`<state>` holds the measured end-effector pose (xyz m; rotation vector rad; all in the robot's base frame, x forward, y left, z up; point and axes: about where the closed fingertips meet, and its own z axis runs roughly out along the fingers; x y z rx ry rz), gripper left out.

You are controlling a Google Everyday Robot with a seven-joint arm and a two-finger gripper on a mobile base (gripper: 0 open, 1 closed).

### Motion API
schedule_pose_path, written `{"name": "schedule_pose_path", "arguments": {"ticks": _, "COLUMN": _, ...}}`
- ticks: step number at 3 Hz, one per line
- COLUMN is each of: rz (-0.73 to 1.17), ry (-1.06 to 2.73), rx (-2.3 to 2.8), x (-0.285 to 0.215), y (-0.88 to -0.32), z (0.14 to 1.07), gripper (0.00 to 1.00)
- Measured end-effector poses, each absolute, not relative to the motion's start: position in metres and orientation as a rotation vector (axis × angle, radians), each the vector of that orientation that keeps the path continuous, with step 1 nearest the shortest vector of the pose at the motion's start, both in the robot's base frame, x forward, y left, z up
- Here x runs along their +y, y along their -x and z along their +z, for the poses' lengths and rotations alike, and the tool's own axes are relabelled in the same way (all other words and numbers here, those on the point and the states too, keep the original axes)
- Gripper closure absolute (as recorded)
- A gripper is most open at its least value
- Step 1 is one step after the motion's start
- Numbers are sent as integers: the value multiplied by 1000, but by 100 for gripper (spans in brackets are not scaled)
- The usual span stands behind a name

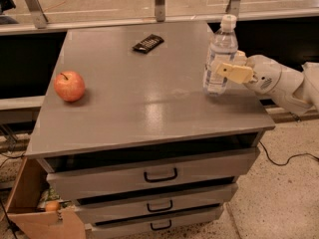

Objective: Place blue plastic bottle upright

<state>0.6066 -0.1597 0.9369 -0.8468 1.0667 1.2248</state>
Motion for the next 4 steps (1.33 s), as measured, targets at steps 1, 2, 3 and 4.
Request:
{"name": "schedule_pose_path", "arguments": {"ticks": 1, "rz": 1273, "ry": 844, "rx": 1064, "x": -159, "y": -607, "z": 927, "gripper": 61}}
{"name": "schedule_pose_path", "arguments": {"ticks": 2, "rz": 1300, "ry": 860, "rx": 1067, "x": -159, "y": -606, "z": 918, "gripper": 36}}
{"name": "schedule_pose_path", "arguments": {"ticks": 3, "rz": 1310, "ry": 886, "rx": 1066, "x": -160, "y": -603, "z": 912, "gripper": 15}}
{"name": "schedule_pose_path", "arguments": {"ticks": 4, "rz": 1303, "ry": 909, "rx": 1076, "x": -166, "y": -597, "z": 910, "gripper": 0}}
